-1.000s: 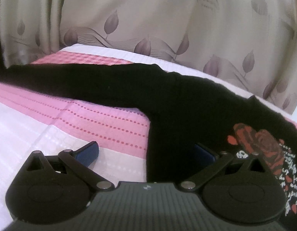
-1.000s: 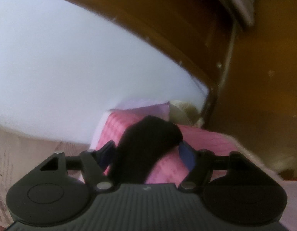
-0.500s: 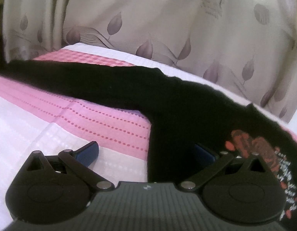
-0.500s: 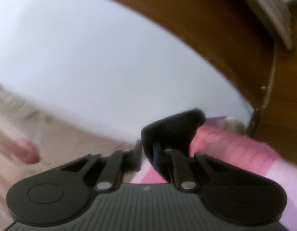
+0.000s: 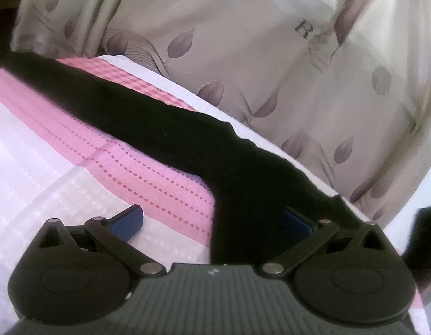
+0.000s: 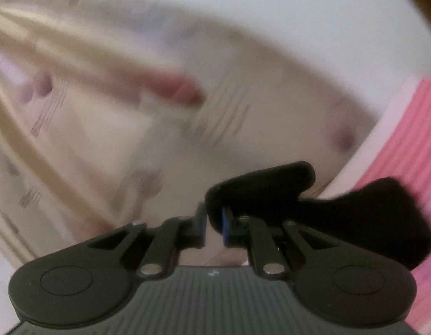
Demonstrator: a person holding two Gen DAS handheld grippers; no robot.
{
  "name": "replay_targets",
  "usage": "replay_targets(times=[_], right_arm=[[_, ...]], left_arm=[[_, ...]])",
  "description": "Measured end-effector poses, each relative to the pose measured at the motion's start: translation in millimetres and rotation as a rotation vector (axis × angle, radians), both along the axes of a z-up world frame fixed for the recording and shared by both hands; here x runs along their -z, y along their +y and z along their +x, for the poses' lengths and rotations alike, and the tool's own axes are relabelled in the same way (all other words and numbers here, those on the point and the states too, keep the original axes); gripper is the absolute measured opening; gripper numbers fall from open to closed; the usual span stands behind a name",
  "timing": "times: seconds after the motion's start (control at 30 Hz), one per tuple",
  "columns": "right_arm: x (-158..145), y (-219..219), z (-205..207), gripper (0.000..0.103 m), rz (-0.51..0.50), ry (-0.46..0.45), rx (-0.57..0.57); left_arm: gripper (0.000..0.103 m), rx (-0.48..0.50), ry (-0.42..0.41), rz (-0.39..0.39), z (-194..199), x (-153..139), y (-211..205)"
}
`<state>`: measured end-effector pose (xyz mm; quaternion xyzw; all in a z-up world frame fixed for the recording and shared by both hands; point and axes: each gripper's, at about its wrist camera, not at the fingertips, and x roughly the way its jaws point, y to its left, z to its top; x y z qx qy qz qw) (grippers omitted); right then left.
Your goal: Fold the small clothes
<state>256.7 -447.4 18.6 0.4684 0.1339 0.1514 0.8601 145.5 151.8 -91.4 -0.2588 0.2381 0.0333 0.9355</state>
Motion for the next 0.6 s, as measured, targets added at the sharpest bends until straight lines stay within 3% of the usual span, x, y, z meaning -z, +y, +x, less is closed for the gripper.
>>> replay_targets(times=[0.3,0.6], right_arm=[[52,163,54,0.011,0.075,0.067,-0.211],[106,266,71,0.011,-0.078,0.184,-0.331]], left_arm=[[0.103,-0.006,-0.028,-0.062,-1,2,7],[0.103,-0.006,-0.042,-0.093,-2,4,11]])
